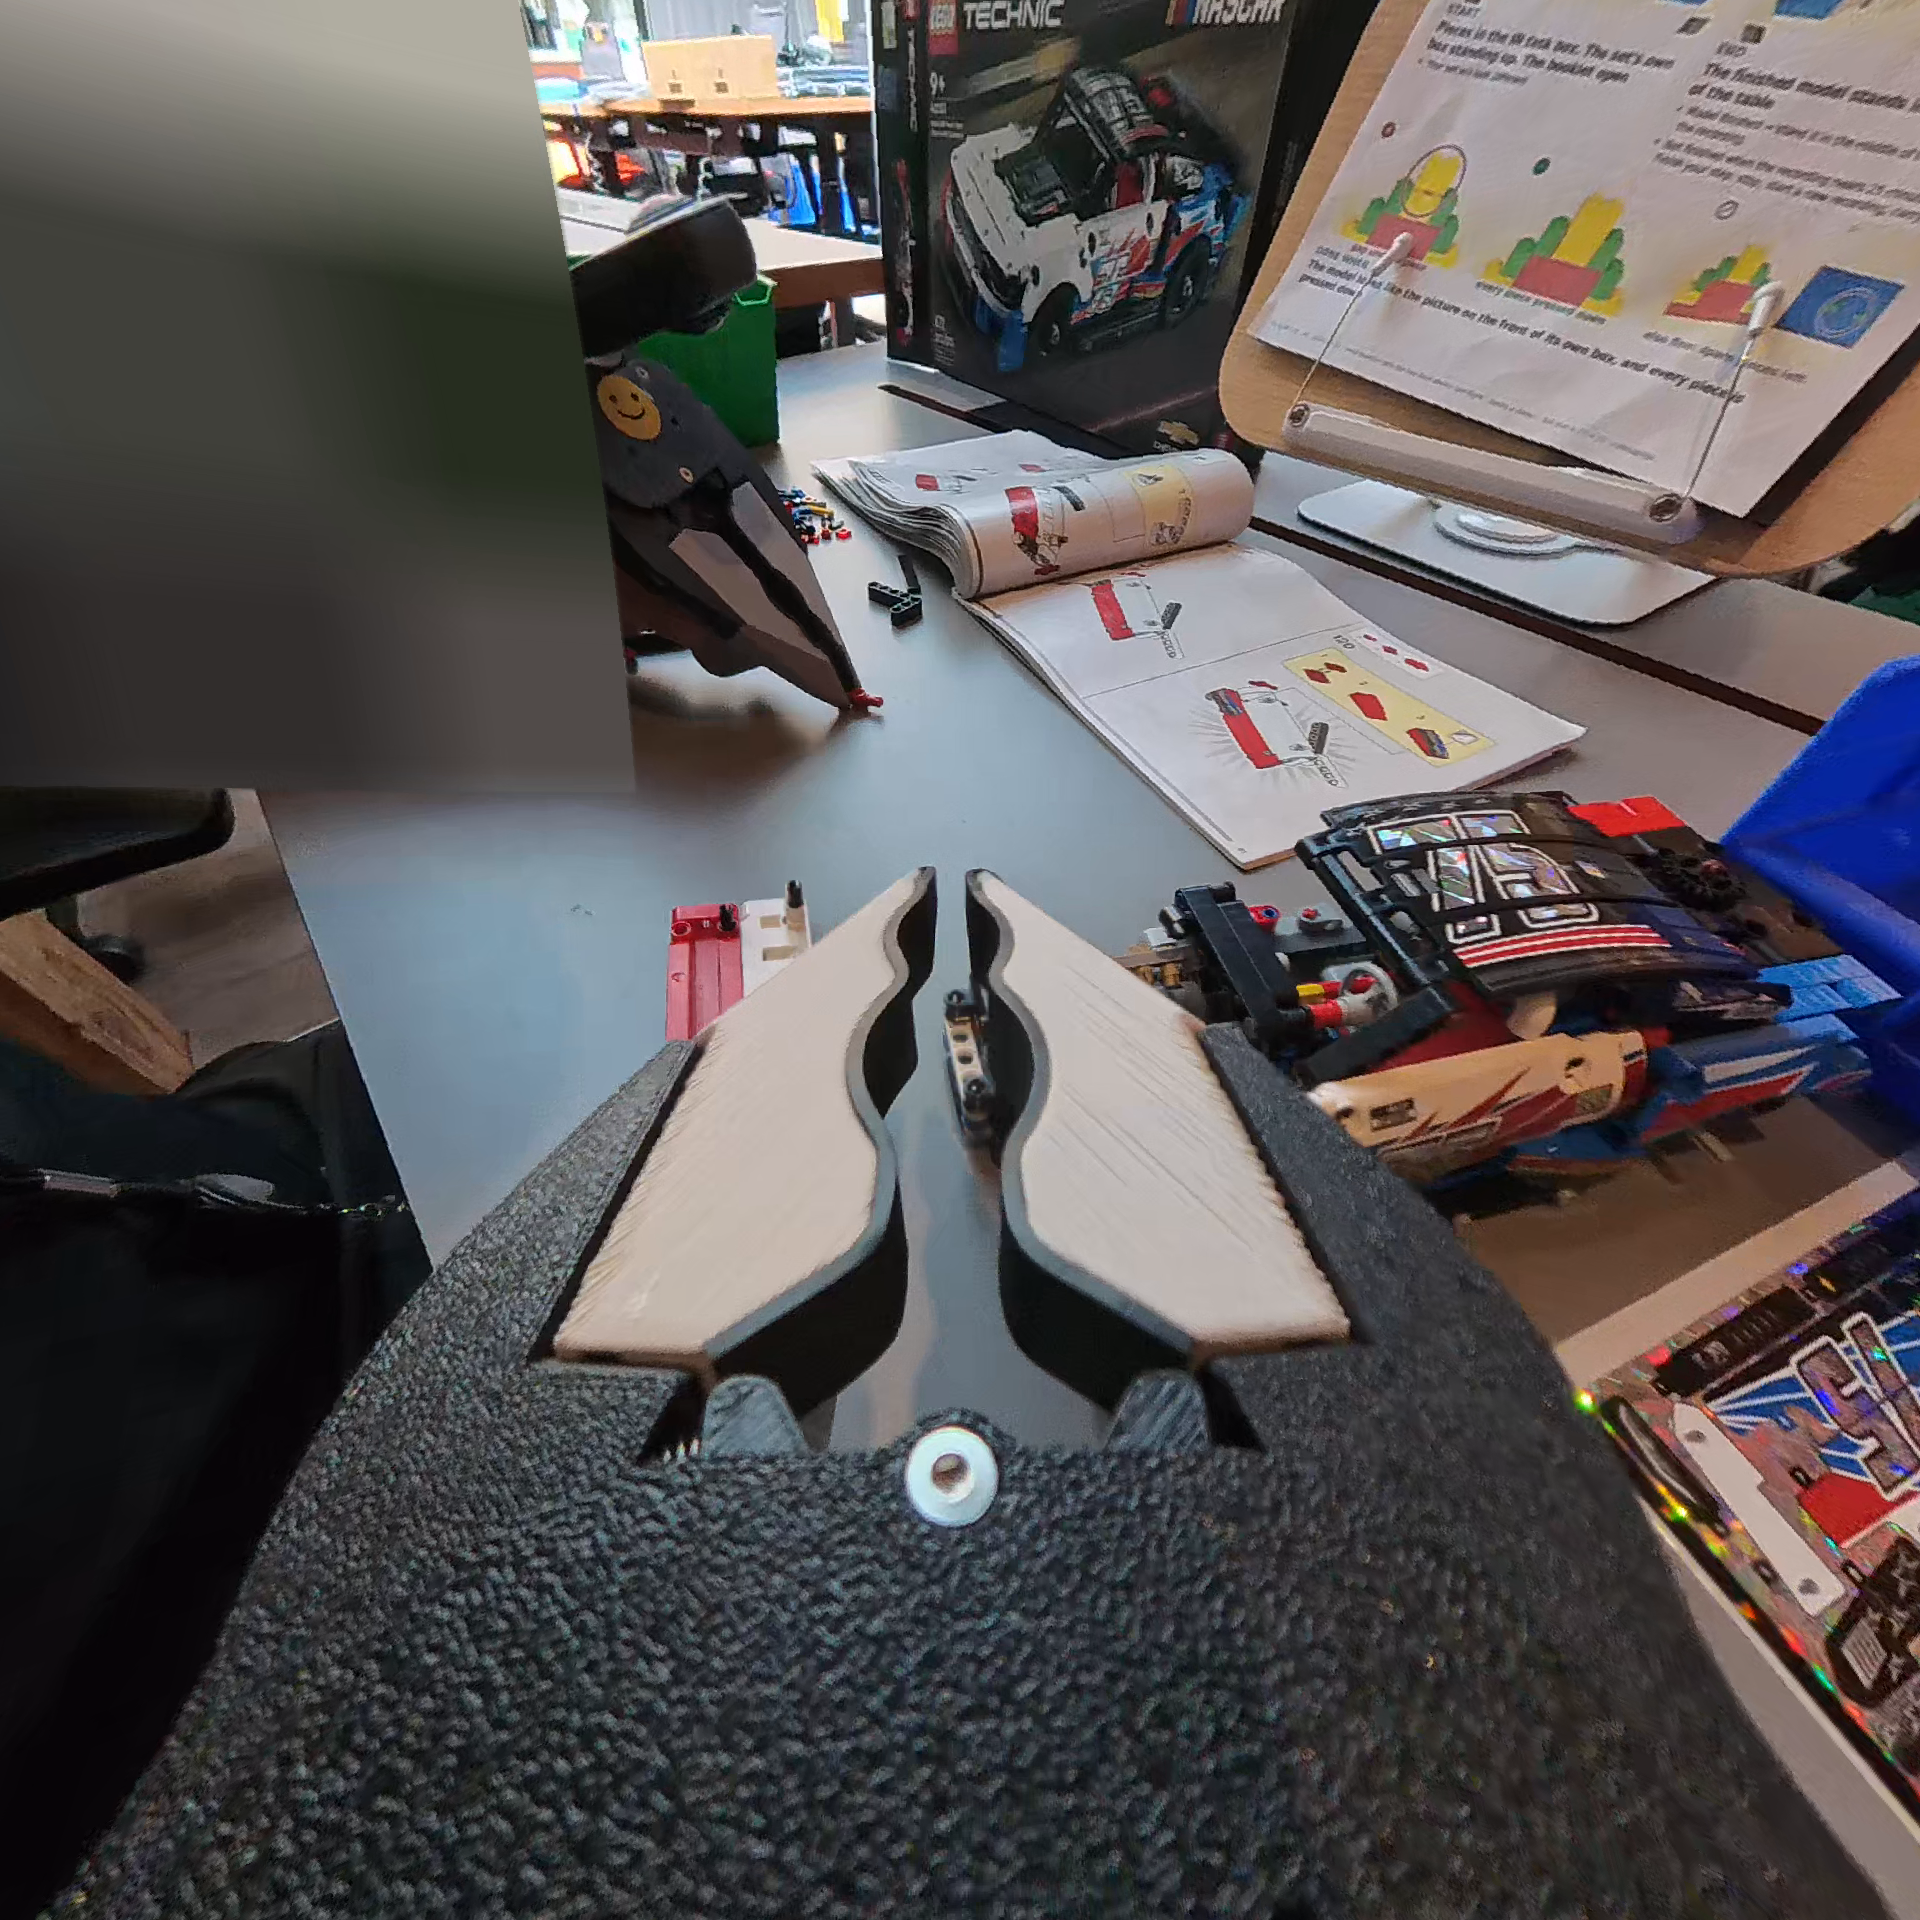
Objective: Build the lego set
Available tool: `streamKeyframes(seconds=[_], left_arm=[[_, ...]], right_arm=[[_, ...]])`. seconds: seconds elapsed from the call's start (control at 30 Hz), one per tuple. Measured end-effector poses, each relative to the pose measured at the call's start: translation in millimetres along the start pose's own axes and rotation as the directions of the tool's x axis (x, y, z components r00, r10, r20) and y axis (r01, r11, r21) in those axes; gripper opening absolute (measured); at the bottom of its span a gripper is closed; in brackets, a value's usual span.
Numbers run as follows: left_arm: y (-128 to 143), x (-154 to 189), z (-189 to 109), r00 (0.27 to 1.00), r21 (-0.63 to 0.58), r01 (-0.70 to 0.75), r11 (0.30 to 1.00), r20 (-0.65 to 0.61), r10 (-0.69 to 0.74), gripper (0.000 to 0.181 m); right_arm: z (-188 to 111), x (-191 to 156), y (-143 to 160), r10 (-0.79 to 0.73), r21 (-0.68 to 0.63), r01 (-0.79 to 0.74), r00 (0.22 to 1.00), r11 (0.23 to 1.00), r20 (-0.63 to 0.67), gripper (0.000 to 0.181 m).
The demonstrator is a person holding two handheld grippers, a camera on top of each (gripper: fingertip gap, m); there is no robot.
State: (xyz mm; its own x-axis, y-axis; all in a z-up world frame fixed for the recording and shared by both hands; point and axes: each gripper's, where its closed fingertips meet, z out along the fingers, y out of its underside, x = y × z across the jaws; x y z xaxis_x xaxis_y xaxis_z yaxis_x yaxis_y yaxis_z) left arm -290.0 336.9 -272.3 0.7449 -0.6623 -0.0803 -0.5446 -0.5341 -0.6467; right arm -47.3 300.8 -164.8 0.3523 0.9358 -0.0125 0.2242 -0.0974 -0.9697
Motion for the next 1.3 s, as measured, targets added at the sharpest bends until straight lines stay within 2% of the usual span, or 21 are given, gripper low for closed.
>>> streamKeyframes(seconds=[0.17, 0.23, 0.3, 0.37, 0.47, 0.53, 0.6, 0.73, 0.8, 1.03, 1.3], left_arm=[[-12.0, 31.4, -15.2, 0.999, 0.067, -0.020, 0.998, -0.048, 0.023, 0.002], [-33.2, 58.8, -26.8, 0.993, 0.184, -0.029, 0.982, -0.107, 0.049, 0.001], [-66.7, 97.8, -48.0, 0.975, 0.404, -0.049, 0.914, -0.180, 0.132, 0.001], [-93.6, 136.3, -72.3, 0.946, 0.578, 0.001, 0.816, -0.265, 0.187, 0.001], [-116.6, 167.6, -92.9, 0.896, 0.660, 0.165, 0.733, -0.411, 0.169, 0.001], [-125.0, 181.8, -101.2, 0.853, 0.671, 0.244, 0.700, -0.493, 0.175, 0.002], [-130.6, 191.4, -105.4, 0.828, 0.679, 0.283, 0.677, -0.529, 0.186, 0.002], [-138.2, 202.5, -109.8, 0.789, 0.679, 0.350, 0.646, -0.585, 0.187, 0.002], [-141.7, 204.4, -112.9, 0.769, 0.679, 0.387, 0.623, -0.611, 0.188, 0.002], [-143.1, 208.7, -106.8, 0.757, 0.670, 0.403, 0.623, -0.627, 0.184, 0.002], [-142.8, 208.3, -100.9, 0.741, 0.647, 0.420, 0.636, -0.649, 0.171, 0.002]], right_arm=[[-3.1, -10.3, 3.9, -0.015, -0.002, 0.015, 0.999, 1.000, 0.040, 0.004], [4.1, -24.9, 7.6, -0.020, -0.012, 0.021, 0.996, 1.000, 0.086, 0.002], [16.7, -42.5, 11.5, -0.004, -0.028, 0.008, 0.991, 1.000, 0.132, 0.002], [27.7, -60.7, 8.9, -0.008, -0.011, 0.010, 0.984, 1.000, 0.177, 0.004], [32.4, -81.1, -13.3, -0.004, 0.085, -0.017, 0.969, 0.996, 0.248, 0.006], [30.7, -82.7, -30.8, 0.017, 0.151, -0.059, 0.965, 0.987, 0.263, 0.008], [27.7, -83.1, -44.1, 0.023, 0.197, -0.081, 0.960, 0.977, 0.279, 0.014], [16.6, -90.2, -64.3, 0.057, 0.267, -0.162, 0.931, 0.950, 0.361, 0.013], [15.5, -92.5, -63.6, 0.064, 0.258, -0.171, 0.924, 0.951, 0.378, 0.014], [14.6, -94.2, -59.4, 0.067, 0.249, -0.175, 0.918, 0.952, 0.390, 0.006], [17.2, -91.5, -52.8, 0.087, 0.233, -0.194, 0.911, 0.953, 0.403, 0.011]])
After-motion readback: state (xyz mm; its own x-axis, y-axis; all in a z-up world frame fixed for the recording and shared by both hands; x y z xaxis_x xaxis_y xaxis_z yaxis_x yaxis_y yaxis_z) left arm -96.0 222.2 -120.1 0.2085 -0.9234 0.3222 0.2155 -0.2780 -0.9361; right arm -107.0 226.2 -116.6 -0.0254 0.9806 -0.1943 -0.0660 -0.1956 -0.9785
